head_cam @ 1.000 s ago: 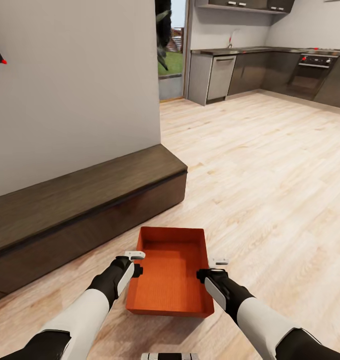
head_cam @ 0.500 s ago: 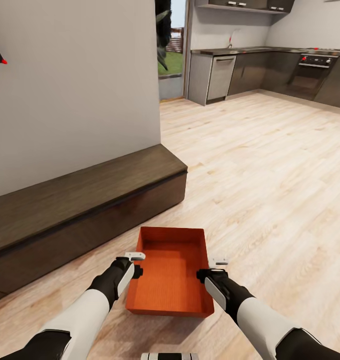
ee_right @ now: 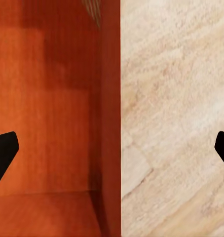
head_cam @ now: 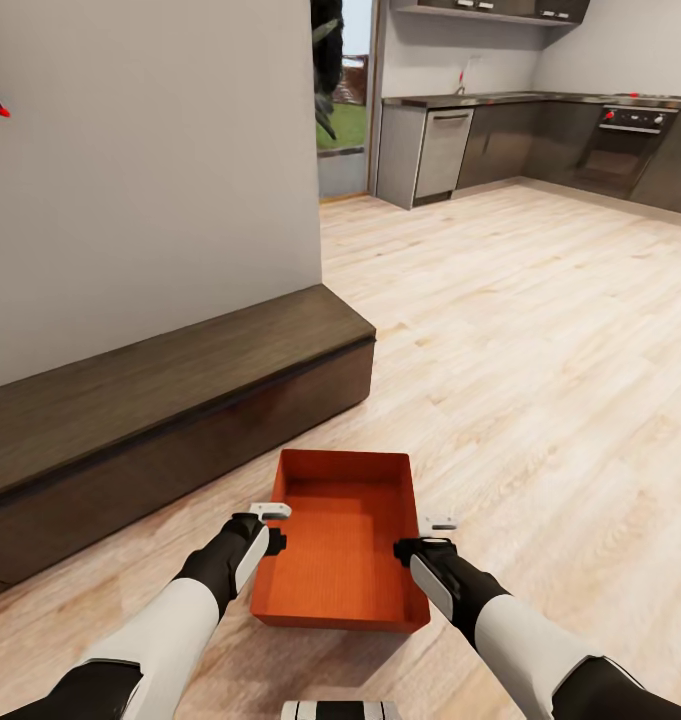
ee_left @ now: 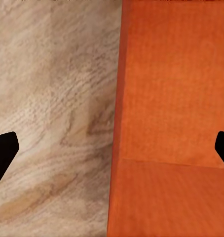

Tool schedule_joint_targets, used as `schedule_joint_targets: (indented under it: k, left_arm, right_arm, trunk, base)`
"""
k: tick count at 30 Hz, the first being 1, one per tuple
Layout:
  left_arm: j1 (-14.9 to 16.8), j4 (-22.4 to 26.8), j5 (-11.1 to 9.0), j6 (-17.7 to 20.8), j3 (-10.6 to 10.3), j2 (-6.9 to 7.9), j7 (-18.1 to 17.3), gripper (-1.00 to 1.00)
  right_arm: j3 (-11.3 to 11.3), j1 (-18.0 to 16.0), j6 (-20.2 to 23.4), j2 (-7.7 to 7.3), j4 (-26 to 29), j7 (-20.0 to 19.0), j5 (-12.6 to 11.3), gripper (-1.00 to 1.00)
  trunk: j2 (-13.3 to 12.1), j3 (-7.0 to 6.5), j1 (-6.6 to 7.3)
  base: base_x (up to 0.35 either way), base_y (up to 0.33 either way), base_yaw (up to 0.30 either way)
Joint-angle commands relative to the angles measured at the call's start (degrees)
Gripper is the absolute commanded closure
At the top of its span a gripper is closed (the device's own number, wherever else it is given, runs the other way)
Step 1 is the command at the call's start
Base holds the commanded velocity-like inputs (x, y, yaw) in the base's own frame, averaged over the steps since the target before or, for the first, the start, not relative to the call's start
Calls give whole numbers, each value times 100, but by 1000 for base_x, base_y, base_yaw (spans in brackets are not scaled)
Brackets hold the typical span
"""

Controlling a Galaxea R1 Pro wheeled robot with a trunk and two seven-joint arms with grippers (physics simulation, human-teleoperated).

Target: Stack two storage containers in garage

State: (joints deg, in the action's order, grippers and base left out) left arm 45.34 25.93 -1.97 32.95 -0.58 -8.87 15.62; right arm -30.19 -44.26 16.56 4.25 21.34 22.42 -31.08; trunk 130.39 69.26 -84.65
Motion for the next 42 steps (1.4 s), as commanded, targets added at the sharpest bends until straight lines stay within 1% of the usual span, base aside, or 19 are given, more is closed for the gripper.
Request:
schedule_joint_targets:
  k: [1,3,6,9,25,32,42]
  left_arm:
    - [1,13,-22,27,-5,-1,29,-100]
    - [1,15,-22,27,-4,-1,29,-100]
    - [1,17,-22,27,-3,-1,29,-100]
    - [1,17,-22,27,-3,-1,29,-100]
    - [1,11,-22,27,0,-1,29,-100]
    - [1,-63,-30,111,-2,3,14,-100]
    - [1,-70,-23,115,-3,8,33,-100]
  right_arm:
    - [-48,-4,50,-8,10,43,-42,-100]
    - [-49,-4,108,-12,10,43,-45,-100]
    - [-56,-4,500,-38,20,45,-40,-100]
    - [-57,-4,678,-54,38,45,-39,-100]
    - [-57,-4,691,-65,88,51,-39,-100]
    - [-57,-4,682,-65,91,50,-39,-100]
    - [-57,-4,680,-65,98,52,-39,-100]
  trunk:
    - [2,4,1]
    - [2,4,1]
    - [2,4,1]
    - [2,4,1]
    - [2,4,1]
    - [2,4,1]
    - [2,4,1]
  base:
    - [0,0,0]
    - [0,0,0]
    - [0,0,0]
    - [0,0,0]
    - [0,0,0]
    - [0,0,0]
    - [0,0,0]
